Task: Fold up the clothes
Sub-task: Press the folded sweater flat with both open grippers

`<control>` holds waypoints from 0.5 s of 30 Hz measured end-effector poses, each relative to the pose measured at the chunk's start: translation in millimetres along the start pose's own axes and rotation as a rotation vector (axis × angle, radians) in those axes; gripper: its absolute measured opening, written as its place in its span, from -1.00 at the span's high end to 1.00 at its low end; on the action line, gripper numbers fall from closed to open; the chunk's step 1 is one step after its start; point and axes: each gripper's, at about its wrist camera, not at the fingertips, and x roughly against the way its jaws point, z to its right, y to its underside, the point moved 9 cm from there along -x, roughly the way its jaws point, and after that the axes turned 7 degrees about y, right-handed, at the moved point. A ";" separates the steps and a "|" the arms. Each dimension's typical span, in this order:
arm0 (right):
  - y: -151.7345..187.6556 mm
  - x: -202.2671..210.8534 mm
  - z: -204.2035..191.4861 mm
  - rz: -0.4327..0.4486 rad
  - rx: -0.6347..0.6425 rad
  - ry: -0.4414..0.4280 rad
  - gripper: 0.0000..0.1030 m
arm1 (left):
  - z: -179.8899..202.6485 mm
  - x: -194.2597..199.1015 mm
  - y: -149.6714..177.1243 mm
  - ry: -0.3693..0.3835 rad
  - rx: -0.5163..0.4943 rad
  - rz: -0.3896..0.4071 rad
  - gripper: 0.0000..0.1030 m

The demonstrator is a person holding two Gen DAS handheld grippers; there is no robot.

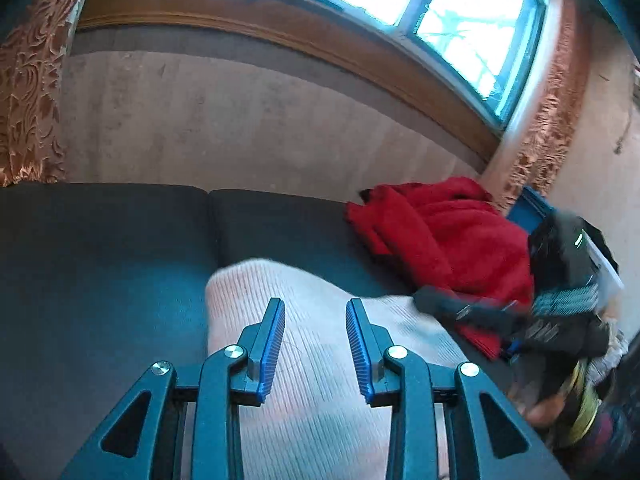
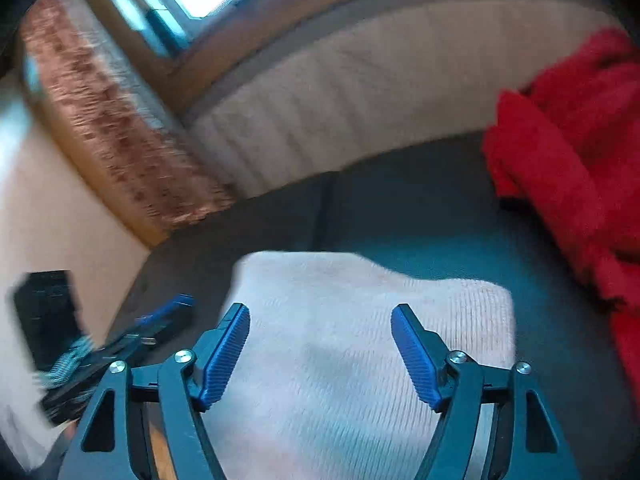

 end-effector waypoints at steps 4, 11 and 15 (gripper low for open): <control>37.3 -34.2 46.1 0.000 0.021 0.174 -0.60 | 12.9 -39.9 18.8 -0.030 -0.011 -0.066 0.35; 51.1 -21.3 64.8 0.090 0.098 0.218 -0.65 | 13.9 -83.9 52.9 -0.284 -0.101 -0.069 0.17; 45.6 -33.3 59.7 0.069 0.147 0.263 -0.70 | -1.7 -90.8 49.8 -0.357 -0.081 -0.084 0.08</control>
